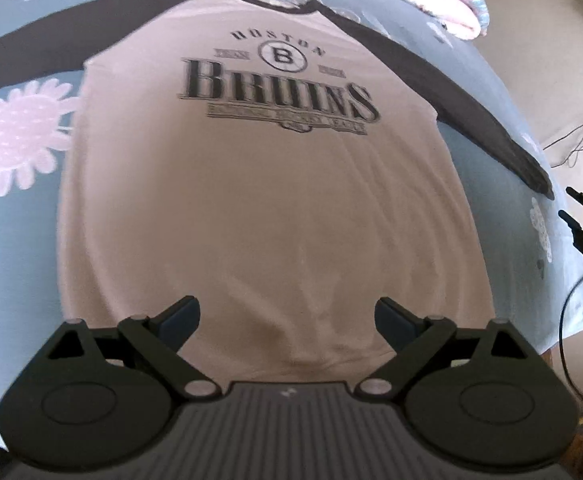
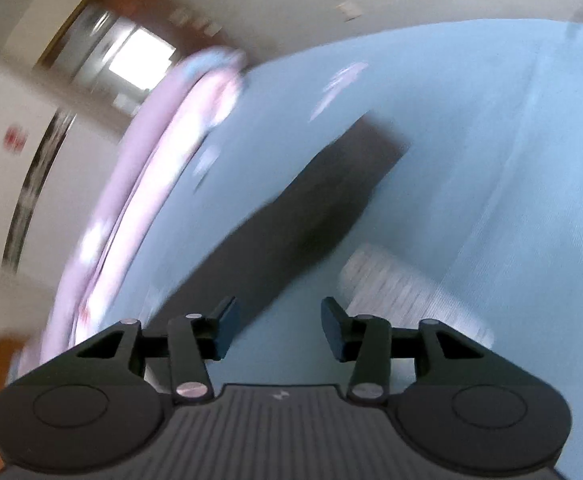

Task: Fold clothes
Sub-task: 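Move the right tool to a black sleeve cuff and close on it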

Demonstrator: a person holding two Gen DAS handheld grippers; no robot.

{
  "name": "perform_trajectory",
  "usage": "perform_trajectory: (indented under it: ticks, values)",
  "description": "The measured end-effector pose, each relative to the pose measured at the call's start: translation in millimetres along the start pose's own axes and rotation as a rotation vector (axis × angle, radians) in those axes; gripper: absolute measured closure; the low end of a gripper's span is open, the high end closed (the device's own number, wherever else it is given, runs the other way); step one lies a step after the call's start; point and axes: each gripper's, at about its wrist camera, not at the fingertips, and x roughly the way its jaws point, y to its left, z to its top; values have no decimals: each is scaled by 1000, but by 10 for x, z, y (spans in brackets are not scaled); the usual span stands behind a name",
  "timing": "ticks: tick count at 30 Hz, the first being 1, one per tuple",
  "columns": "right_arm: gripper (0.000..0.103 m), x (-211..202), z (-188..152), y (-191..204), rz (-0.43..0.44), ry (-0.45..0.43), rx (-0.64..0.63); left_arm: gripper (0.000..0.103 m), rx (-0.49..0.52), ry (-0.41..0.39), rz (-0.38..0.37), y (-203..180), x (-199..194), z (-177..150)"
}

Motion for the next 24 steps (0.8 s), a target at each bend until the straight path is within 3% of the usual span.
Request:
perform_trajectory:
  ticks: [5,9,22,23,24]
  values:
    - [43,319,459,-480,-15,-64,114,9,25,24,-4,-245,182,88]
    - [43,543,646,-677,-23,-69,126,9,56,54,0,-351,282,138]
    - [44,834,885,-650,71,-79,3,9,20,99,43,-331,538,190]
    - [51,835,891,-635,62,-76,-12,9,18,100,45,-325,546,190]
    - [69,842,894,-621,39,-70,-29,9,15,100,47,-320,554,189]
